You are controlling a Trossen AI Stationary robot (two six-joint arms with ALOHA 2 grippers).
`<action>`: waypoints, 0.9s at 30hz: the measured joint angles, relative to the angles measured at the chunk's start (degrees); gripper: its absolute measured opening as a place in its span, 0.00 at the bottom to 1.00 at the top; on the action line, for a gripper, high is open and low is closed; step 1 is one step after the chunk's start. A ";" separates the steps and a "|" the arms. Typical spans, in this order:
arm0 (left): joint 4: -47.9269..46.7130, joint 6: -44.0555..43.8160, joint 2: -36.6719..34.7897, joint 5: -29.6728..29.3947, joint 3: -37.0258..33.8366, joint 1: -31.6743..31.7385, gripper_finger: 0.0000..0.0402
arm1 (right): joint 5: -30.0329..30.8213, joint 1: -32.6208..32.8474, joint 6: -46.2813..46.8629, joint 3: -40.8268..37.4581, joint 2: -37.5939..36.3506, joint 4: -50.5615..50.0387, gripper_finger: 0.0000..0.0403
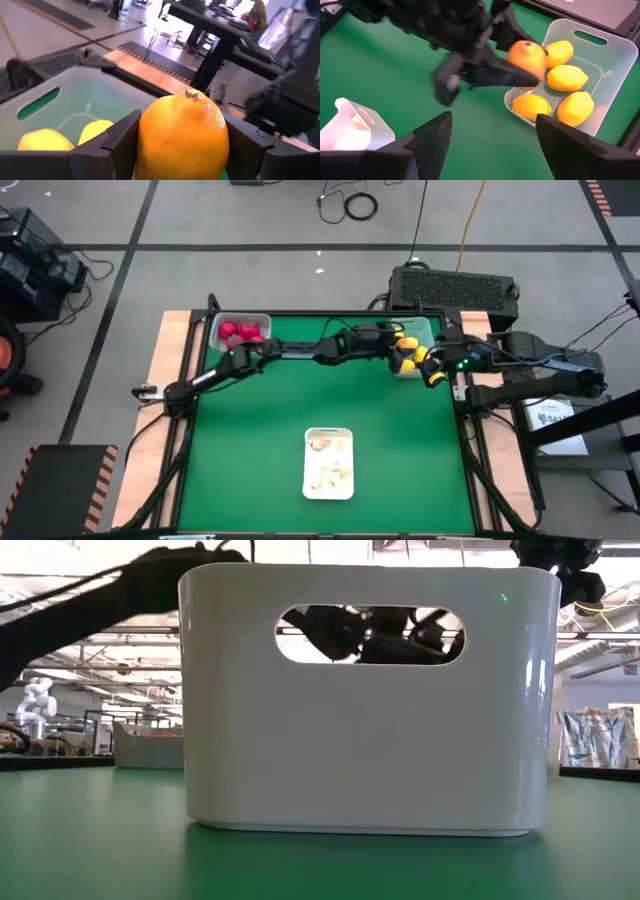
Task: Sort produce into baskets
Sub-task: Put the lemon into the transparent bin, then return to Home Position
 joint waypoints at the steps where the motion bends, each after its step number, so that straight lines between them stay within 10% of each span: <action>1: -0.13 -1.10 1.26 -0.32 1.40 0.11 0.57 | 0.00 0.00 0.05 0.00 -0.07 0.00 0.69; 27: -4.03 6.33 2.96 -3.84 3.96 -0.72 0.82 | -1.06 -0.01 -4.76 0.00 -0.27 -0.04 0.69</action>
